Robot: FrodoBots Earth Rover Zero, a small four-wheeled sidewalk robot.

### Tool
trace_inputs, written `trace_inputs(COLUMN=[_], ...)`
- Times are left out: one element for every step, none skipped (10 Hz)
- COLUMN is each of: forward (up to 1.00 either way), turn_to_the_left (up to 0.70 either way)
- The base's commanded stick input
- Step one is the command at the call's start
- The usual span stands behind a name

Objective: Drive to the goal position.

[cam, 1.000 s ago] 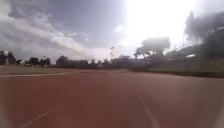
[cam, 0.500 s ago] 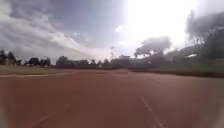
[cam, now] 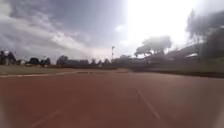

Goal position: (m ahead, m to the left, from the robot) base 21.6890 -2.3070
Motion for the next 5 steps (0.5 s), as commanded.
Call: trace_inputs(forward=[0.7,0.7,0.7,0.7,0.7], turn_to_the_left=[0.0,0.0,0.0,0.0,0.0])
